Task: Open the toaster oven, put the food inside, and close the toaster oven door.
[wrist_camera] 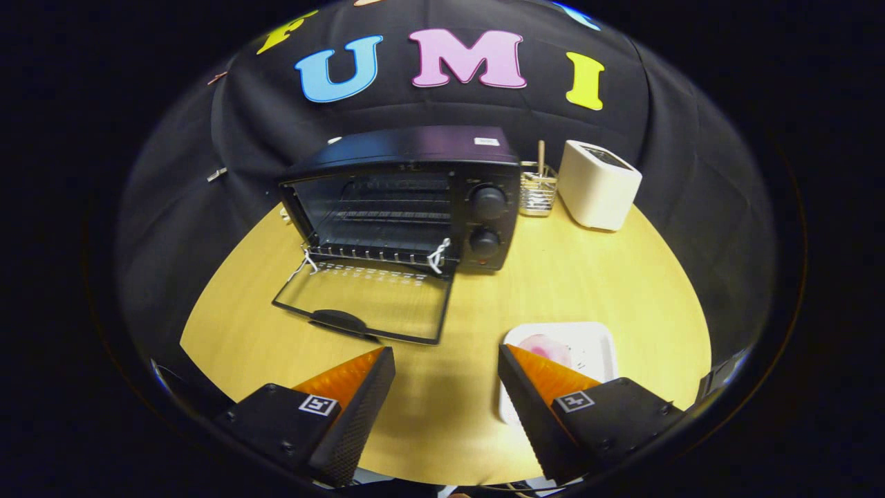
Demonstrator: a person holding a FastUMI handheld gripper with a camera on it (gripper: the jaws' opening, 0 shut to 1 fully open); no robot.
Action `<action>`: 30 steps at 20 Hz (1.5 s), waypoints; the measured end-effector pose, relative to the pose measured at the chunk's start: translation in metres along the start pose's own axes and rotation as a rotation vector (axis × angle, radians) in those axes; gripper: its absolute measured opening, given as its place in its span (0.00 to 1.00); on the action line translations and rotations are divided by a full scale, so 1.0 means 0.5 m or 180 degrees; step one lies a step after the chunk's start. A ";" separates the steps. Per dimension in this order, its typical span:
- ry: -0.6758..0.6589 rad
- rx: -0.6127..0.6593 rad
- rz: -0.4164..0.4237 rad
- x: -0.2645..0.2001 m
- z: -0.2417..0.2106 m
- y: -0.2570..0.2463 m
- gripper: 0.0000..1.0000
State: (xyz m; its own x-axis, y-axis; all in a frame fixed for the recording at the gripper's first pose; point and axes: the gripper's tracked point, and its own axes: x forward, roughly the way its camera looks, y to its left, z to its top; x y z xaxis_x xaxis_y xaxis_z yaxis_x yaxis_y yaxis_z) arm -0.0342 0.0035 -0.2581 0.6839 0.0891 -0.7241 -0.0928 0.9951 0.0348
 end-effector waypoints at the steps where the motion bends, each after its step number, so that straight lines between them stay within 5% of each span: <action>1: 0.0010 -0.0012 -0.0020 -0.003 -0.002 -0.028 0.98; 13: 0.0473 0.0207 -0.0152 -0.001 -0.094 -0.303 0.99; 26: 0.1045 0.0030 0.0147 0.097 -0.190 -0.364 0.98; 30: 0.1175 0.0091 0.0219 0.107 -0.204 -0.360 0.84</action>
State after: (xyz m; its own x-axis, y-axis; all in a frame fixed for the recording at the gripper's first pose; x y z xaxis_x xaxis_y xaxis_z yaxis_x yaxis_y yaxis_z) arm -0.0548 -0.1751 -0.3734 0.3695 0.1394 -0.9187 -0.1057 0.9886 0.1074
